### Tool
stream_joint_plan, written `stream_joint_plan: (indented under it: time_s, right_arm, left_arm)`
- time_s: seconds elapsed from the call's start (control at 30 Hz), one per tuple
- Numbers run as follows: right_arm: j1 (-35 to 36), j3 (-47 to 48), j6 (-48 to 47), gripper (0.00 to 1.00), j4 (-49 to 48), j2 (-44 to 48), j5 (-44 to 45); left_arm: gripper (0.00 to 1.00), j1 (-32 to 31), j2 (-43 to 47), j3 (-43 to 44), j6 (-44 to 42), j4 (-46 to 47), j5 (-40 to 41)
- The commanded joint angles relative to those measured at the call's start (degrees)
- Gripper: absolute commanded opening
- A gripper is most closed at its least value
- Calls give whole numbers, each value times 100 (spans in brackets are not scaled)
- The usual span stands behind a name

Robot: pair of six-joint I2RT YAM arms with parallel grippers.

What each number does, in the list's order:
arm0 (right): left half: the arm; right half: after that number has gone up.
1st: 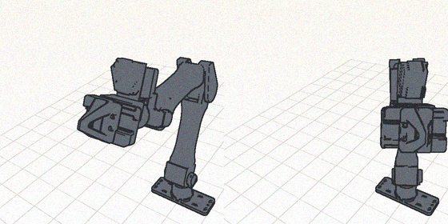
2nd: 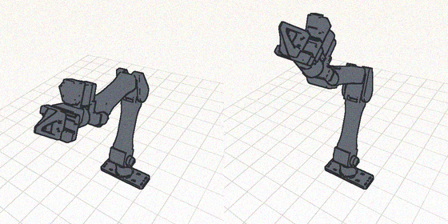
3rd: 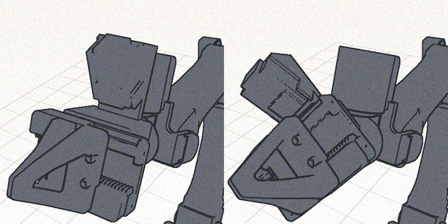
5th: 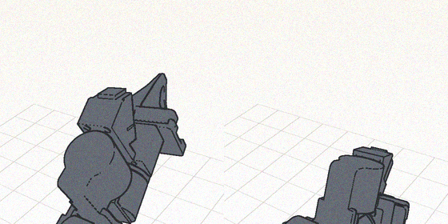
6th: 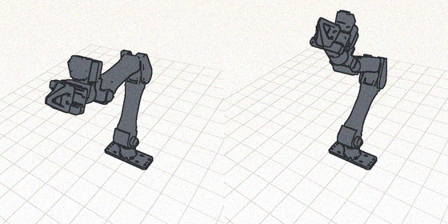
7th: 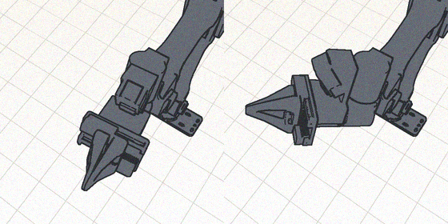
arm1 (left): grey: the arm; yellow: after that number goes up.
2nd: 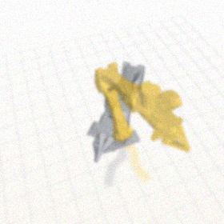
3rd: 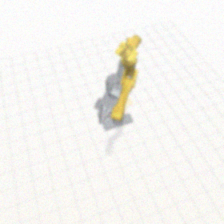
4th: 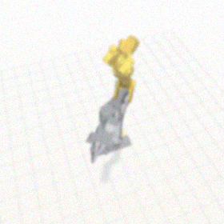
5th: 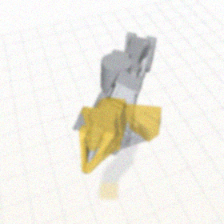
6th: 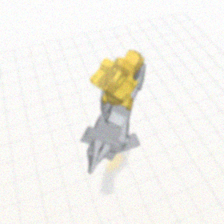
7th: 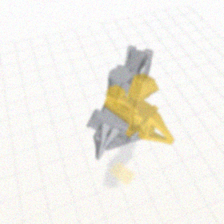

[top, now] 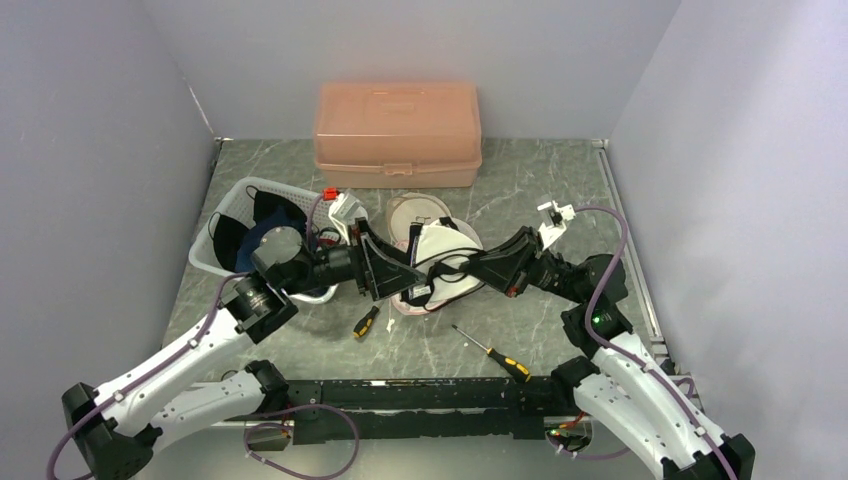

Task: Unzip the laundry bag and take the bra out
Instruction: Pick up the bra from the laundry bag.

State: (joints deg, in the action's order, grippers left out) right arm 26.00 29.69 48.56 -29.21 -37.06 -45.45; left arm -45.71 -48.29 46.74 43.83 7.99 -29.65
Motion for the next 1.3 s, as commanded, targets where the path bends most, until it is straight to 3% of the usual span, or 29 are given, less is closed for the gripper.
stream_joint_plan:
  time_s: [0.0, 0.1, 0.3, 0.37, 0.4, 0.43, 0.57, 0.67, 0.8, 0.9, 1.03, 1.13, 1.27]
  right_arm:
    - [-9, 248, -214, 0, 27, 23, 53]
    - [-11, 286, -309, 0, 187, 44, 90]
    - [-9, 414, -470, 1, 569, 84, 122]
    - [-7, 488, -536, 22, 757, 100, 141]
    - [-11, 531, -570, 37, 852, 106, 153]
    - [-7, 586, -627, 54, 1036, 117, 188]
    - [-7, 916, -812, 98, 1664, 156, 302]
    - [-14, 1294, -1067, 100, 2273, 163, 365]
    - [0, 1824, -1572, 100, 3144, 306, 751]
    - [-9, 2042, -1842, 100, 3678, 545, 1593]
    - [-7, 1448, -1572, 100, 3474, 1104, 2791]
    - [0, 588, -1083, 99, 2800, 1338, 2918]
    - [-3, 41, -651, 98, 2423, 1012, 2714]
  left_arm:
    - [62, 23, -107, 245, 38, 212, -187]
    - [51, 19, -111, 278, -35, 72, -56]
    - [20, 20, -101, 321, -154, -132, 139]
    - [6, 19, -88, 355, -193, -267, 224]
    - [3, 19, -74, 372, -213, -345, 284]
    - [3, 19, -64, 385, -239, -425, 366]
    - [3, 19, 79, 440, -379, -758, 779]
    - [3, 18, 160, 591, -572, -1301, 1326]
    - [3, 20, 162, 1014, -822, -2417, 2661]
    - [3, 20, 45, 1454, -806, -3467, 4163]
    - [3, 88, -147, 1833, -722, -4377, 5902]
    - [3, 416, -209, 1889, -798, -4407, 6093]
    - [3, 1217, -684, 2164, -733, -4586, 5610]
